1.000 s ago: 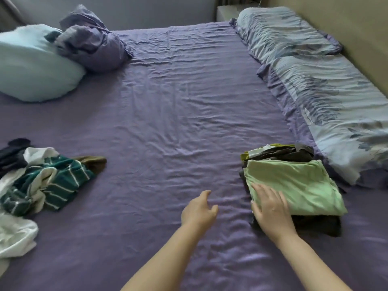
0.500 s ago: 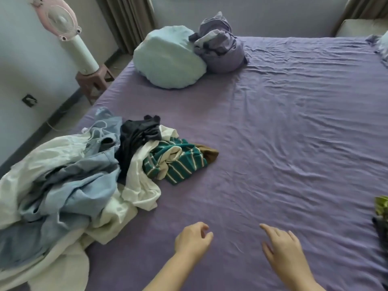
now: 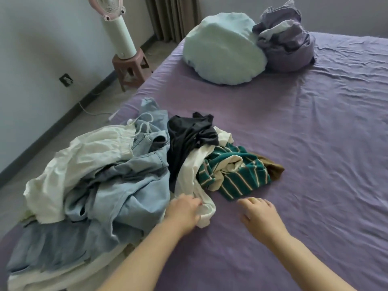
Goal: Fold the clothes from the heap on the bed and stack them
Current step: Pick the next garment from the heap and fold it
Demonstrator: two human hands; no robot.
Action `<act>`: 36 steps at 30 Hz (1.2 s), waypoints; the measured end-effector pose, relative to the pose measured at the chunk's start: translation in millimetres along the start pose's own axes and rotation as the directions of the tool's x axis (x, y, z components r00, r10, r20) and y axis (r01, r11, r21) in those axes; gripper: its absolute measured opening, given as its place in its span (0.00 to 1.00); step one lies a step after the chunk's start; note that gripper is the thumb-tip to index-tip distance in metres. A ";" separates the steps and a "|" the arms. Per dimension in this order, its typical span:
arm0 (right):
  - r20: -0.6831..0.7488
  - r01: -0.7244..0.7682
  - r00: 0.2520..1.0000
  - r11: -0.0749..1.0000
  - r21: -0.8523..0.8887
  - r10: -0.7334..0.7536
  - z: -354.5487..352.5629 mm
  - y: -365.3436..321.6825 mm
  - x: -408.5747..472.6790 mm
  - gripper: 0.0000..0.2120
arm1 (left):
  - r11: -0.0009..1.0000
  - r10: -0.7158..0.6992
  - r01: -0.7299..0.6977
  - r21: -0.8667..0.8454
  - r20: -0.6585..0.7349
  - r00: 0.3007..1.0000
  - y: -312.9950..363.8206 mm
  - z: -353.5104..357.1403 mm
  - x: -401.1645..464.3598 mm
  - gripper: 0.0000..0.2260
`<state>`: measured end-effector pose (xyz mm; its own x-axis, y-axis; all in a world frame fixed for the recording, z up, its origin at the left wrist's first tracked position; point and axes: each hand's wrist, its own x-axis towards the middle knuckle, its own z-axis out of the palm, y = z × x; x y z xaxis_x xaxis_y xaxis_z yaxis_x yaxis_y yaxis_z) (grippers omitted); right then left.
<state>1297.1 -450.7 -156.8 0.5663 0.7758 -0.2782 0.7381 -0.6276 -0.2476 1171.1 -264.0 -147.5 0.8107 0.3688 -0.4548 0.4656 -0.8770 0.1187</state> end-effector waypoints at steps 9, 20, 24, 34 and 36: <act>0.126 -0.190 0.982 0.774 0.604 0.143 83.9 -73.0 49.8 0.22 | 0.999 -0.021 0.021 -0.026 0.006 1.000 -30.9 36.6 20.1 0.15; -0.075 -0.098 0.941 0.478 0.873 0.330 -57.4 -38.0 -7.2 0.03 | 0.467 -0.107 -0.061 -0.882 -0.125 0.986 10.4 -59.7 -37.5 0.06; -0.219 0.082 0.924 0.397 0.914 0.314 -143.3 -29.0 -47.3 0.06 | 0.292 -0.074 -0.213 -0.933 -0.244 0.967 51.6 -132.6 -75.1 0.08; -0.406 0.310 0.824 0.285 0.907 0.396 -282.8 2.8 -199.3 0.05 | 0.022 -0.197 -0.402 -0.915 -0.398 0.896 145.8 -262.4 -193.9 0.15; -0.419 0.323 0.808 0.285 0.903 0.414 -307.8 8.6 -233.9 0.05 | 0.006 -0.222 -0.446 -0.895 -0.436 0.872 163.0 -281.0 -219.8 0.15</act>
<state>1283.9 -617.5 191.7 0.9168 0.3945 0.0621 0.0620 0.0130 -0.9980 1168.6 -401.5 219.8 0.7584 0.6506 -0.0379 -0.0414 0.1061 0.9935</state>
